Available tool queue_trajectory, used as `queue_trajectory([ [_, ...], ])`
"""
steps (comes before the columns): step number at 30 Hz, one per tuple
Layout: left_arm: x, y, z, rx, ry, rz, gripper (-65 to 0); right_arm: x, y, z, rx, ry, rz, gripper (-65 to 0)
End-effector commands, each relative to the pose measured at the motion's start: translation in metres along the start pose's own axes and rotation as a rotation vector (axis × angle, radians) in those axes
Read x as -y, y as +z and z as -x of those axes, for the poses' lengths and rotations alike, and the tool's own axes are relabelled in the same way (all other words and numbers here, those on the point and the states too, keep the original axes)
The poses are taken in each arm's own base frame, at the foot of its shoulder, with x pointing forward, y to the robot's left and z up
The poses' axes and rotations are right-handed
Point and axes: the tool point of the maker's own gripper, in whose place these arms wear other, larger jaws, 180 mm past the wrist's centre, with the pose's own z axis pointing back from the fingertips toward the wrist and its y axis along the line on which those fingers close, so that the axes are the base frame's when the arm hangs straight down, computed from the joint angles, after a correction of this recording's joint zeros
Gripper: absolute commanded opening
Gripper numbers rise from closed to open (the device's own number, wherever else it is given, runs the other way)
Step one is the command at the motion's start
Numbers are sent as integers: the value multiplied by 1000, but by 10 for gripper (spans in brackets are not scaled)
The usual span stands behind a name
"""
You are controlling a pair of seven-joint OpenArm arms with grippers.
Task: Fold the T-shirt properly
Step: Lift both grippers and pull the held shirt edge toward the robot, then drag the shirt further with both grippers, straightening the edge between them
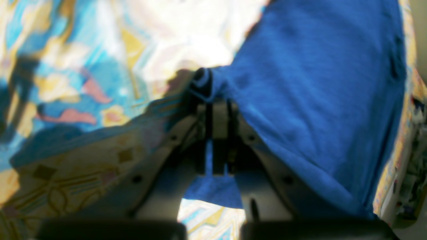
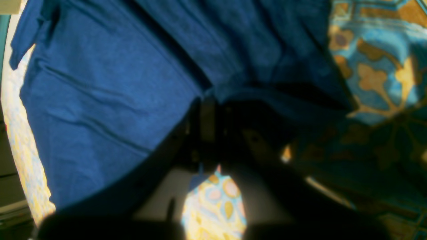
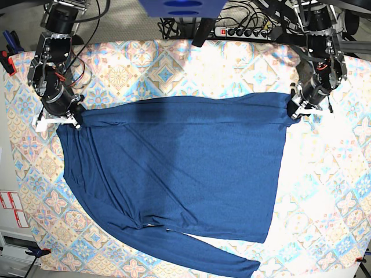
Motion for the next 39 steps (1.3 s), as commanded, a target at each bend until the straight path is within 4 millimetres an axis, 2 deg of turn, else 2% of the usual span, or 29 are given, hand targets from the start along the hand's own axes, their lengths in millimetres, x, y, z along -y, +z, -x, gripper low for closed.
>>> queue_trajectory([
  [1, 12, 1, -16, 41, -12, 37, -650, -6, 2, -17, 42, 15, -19, -648],
  [4, 13, 0, -10, 10, -11, 41, -610, -6, 2, -17, 42, 15, -19, -648],
  [11, 13, 5, 19, -167, -14, 44, -330, -6, 2, -17, 42, 15, -19, -648],
  [14, 17, 17, 21, -154, -36, 59, -269, -6, 2, -17, 42, 15, -19, -648],
  [19, 40, 40, 16, -114, -94, 124, -266, -6, 2, -17, 42, 15, -19, -648],
  [23, 33, 42, 24, -125, -86, 107, -266, -11, 0, -12, 31, 25, -27, -648],
  [28, 4, 37, 31, -132, 18, 53, -266, -12, -1, -10, 27, 30, -29, -648],
  [36, -1, 37, 34, -138, 20, 35, -266, -13, -1, -11, 26, 30, -30, -648],
  [39, -2, 35, 42, -148, 16, 22, -266, -13, -1, -10, 25, 29, -31, -648],
])
